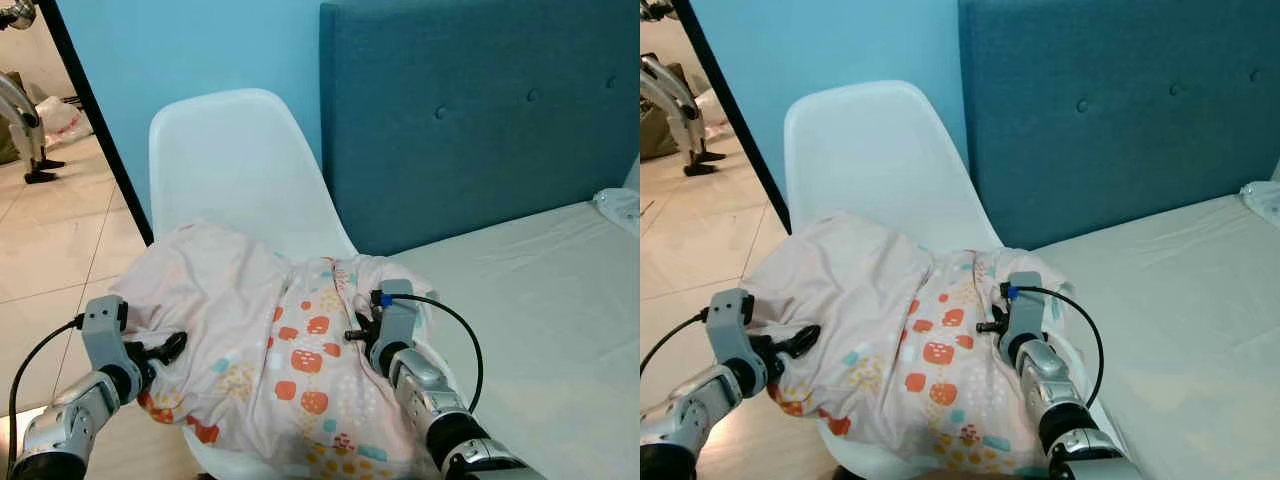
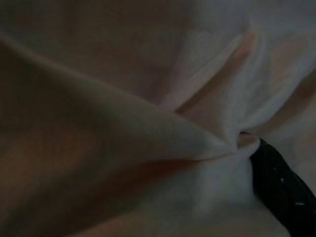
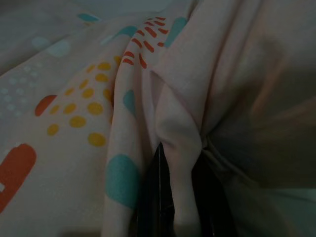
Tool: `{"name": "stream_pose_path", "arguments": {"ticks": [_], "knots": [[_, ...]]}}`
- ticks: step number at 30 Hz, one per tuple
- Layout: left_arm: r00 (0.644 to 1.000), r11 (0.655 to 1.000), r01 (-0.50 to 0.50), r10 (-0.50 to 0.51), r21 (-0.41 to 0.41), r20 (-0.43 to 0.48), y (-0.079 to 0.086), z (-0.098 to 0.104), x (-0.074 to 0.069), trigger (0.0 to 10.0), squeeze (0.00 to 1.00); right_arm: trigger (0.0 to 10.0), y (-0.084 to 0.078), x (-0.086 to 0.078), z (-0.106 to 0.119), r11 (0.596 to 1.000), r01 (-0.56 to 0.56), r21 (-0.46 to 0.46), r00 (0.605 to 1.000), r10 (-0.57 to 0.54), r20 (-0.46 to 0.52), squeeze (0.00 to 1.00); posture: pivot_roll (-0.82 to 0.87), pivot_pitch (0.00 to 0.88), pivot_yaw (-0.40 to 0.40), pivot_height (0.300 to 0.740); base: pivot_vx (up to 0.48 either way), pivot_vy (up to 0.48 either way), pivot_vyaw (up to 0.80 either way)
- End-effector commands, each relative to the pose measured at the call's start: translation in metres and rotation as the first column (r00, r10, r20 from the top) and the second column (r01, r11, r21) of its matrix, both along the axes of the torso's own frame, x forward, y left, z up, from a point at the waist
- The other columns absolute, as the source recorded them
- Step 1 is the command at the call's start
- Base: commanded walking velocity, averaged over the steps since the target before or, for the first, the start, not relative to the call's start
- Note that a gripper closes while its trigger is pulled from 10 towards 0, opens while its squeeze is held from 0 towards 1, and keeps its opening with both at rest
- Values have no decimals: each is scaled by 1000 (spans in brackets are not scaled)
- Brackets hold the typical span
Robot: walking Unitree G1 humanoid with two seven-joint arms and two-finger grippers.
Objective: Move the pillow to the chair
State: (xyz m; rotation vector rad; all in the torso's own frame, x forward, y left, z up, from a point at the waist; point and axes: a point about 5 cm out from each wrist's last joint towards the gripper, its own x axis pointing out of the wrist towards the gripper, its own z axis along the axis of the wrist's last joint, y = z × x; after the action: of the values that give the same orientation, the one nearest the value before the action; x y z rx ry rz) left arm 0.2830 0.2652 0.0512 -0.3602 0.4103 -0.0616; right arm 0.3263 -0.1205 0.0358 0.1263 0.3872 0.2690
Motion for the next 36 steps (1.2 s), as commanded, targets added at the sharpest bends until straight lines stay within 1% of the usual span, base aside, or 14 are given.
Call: {"name": "stream_pose_path", "arguments": {"ticks": [1,3,4,5,6,11,16,19,21,25,26,29,30,36], "knots": [[1000,998,26,-26,-54,0,-10,-7,-2,0,1000,0,15,-18,-25,997,-71,1,988,70,-139,0,10,34,50,418,0,0,0],[997,993,58,-53,-102,51,-17,-2,1,0,1000,0,15,-18,-24,998,-70,1,988,69,-138,0,5,36,50,418,0,0,0],[988,978,117,-97,-170,122,-28,5,2,0,824,0,15,-18,-24,998,-68,1,988,68,-138,0,5,37,49,418,0,0,0],[972,954,185,-141,-236,189,-38,12,3,0,153,0,15,-18,-24,998,-67,1,988,66,-138,0,3,34,50,418,0,0,0],[956,932,235,-171,-275,237,-45,17,2,0,0,0,14,-18,-24,998,-66,0,988,65,-138,0,3,34,50,418,0,0,0],[917,882,343,-240,-323,318,-58,26,-2,0,0,0,13,-18,-24,998,-61,0,989,60,-138,0,1,31,53,418,0,0,0],[923,898,311,-205,-313,327,-52,29,3,0,0,0,12,-17,-23,998,-55,2,989,55,-134,0,3,29,54,418,0,0,0],[944,932,225,-137,-282,299,-41,27,8,0,0,0,12,-16,-23,998,-55,4,990,56,-131,0,5,29,53,418,0,0,0],[970,979,34,15,-199,243,-17,26,14,0,0,0,14,-15,-21,998,-58,7,990,59,-127,0,10,28,49,418,0,0,0],[965,984,-141,161,-109,207,6,25,14,0,0,0,15,-14,-20,998,-61,8,991,62,-123,0,15,27,46,418,0,0,0],[949,966,-252,257,-49,185,22,25,12,0,0,0,16,-14,-20,998,-62,10,991,63,-120,0,17,25,45,418,0,0,0],[931,946,-324,321,-9,174,32,25,9,0,0,0,16,-14,-19,998,-63,10,991,63,-118,0,17,25,45,418,0,0,0],[867,871,-488,475,61,149,60,23,-3,0,0,0,17,-12,-17,998,-65,17,992,67,-103,0,21,25,41,418,0,0,0],[799,793,-600,588,108,128,82,16,-19,0,0,0,20,-7,-10,997,-62,40,996,64,-60,0,25,25,39,418,0,0,0]]}}
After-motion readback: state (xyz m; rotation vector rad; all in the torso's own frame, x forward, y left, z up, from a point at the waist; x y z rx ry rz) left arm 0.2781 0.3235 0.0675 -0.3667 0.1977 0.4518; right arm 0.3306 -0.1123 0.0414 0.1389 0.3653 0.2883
